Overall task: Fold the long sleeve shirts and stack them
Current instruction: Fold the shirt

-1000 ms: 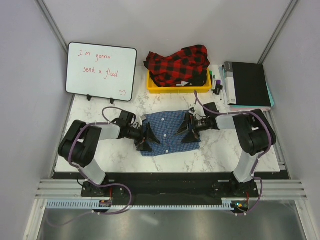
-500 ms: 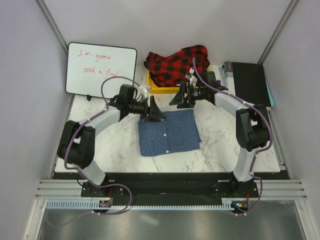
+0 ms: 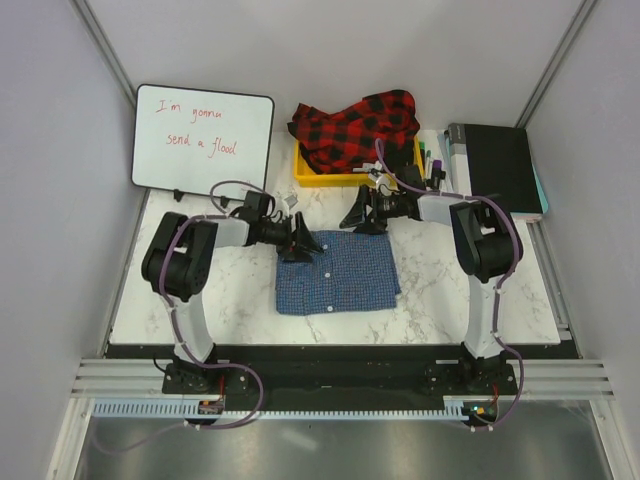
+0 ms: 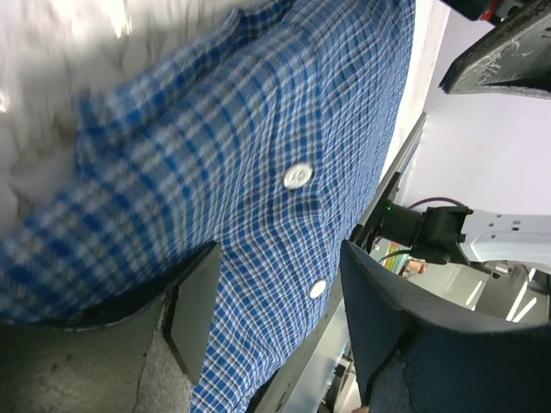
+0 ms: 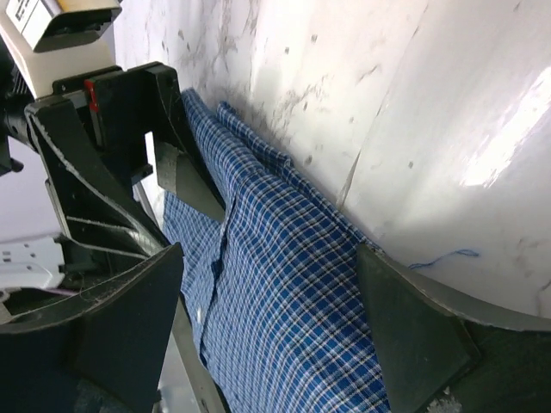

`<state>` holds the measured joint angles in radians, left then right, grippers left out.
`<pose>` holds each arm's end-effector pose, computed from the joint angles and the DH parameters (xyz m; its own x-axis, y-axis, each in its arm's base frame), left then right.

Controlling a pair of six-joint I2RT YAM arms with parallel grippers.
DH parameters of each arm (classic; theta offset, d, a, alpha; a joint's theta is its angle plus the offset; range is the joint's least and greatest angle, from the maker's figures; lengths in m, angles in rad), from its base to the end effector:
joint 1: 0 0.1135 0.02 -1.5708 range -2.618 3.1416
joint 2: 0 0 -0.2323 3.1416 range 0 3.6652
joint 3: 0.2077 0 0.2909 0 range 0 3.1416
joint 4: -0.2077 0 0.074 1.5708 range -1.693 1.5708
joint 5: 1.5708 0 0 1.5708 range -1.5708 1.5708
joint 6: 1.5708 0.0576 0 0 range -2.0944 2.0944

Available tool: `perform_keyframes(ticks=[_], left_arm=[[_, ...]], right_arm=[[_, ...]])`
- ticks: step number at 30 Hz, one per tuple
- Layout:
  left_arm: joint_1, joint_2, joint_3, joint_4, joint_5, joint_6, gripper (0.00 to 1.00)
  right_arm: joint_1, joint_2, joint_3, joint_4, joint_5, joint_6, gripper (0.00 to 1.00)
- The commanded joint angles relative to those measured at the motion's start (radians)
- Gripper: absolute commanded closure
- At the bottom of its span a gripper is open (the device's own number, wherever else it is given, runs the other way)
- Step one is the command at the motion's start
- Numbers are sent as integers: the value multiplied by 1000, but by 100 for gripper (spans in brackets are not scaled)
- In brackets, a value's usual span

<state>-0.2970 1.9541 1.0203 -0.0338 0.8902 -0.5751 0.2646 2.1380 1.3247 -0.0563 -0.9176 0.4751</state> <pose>0.3569 -0.1560 0.0450 -0.9903 -0.0549 -0.1279 0.0800 0.5277 -0.8456 0.4265 0.1630 0.0605 -0.9547 0.0293 -0.2961 -0.2437 0.4939 0.8347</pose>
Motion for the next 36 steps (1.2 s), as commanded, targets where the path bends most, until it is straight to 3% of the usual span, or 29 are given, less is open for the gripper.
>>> perform_keyframes(ticks=[1,5,8,10,13,17,20,23,29,32,35,36], left_arm=[[-17,-96,-150,-32,-1,-10,35],[-66,-274,-175,-78,110,133,37],[-73,-380,-112,-184,72,331,35],[-64,-386,-20,-296,46,500,34],[-48,-356,81,-373,23,616,33],[-42,-330,135,-371,15,675,32],[-41,-301,165,-370,-14,696,31],[-37,-282,172,-362,-23,698,30],[-25,-273,135,-321,-45,663,30],[-4,-248,141,-301,-51,635,30],[-4,-215,187,-299,-51,675,29],[-2,-204,202,-323,-45,711,27]], right_arm=[[-4,-52,-120,-143,42,-182,11],[12,-188,-136,-281,-19,-383,12],[8,-211,-33,-434,21,-570,12],[8,-182,65,-543,65,-698,12],[8,-143,125,-614,149,-800,13],[7,-50,217,-779,212,-975,14],[13,6,264,-899,188,-1047,5],[31,57,294,-929,195,-1055,5],[73,144,338,-988,92,-1092,15],[105,178,340,-1034,86,-1136,25],[117,203,346,-1050,80,-1176,43],[117,203,358,-1047,82,-1184,57]])
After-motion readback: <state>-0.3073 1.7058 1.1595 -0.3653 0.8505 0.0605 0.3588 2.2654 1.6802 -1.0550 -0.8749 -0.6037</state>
